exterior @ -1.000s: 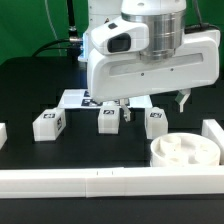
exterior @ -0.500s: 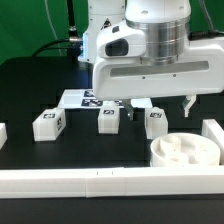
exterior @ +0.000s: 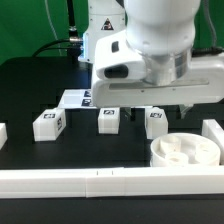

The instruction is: Assemble stool

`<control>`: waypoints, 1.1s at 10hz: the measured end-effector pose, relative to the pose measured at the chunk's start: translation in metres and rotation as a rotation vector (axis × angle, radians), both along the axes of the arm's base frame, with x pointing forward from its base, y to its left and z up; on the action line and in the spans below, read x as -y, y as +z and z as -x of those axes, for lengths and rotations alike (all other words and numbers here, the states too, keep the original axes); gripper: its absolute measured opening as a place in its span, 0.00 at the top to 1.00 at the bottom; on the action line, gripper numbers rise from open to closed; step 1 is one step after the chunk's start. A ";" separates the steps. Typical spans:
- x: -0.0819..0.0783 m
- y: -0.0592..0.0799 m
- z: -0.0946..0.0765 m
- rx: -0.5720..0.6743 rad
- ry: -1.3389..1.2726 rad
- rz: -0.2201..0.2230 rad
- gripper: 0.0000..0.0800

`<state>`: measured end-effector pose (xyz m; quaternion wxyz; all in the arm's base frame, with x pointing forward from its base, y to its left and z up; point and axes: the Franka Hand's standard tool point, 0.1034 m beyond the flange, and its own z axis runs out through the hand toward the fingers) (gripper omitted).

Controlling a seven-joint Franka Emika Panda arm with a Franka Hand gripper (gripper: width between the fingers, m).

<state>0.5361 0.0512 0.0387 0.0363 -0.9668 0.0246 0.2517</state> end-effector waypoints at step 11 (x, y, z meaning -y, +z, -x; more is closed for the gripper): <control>-0.004 -0.026 0.025 -0.565 0.062 -0.043 0.19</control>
Offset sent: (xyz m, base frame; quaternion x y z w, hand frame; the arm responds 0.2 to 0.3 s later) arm -0.0004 -0.0024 -0.0174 -0.0193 -0.2134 0.0334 0.9762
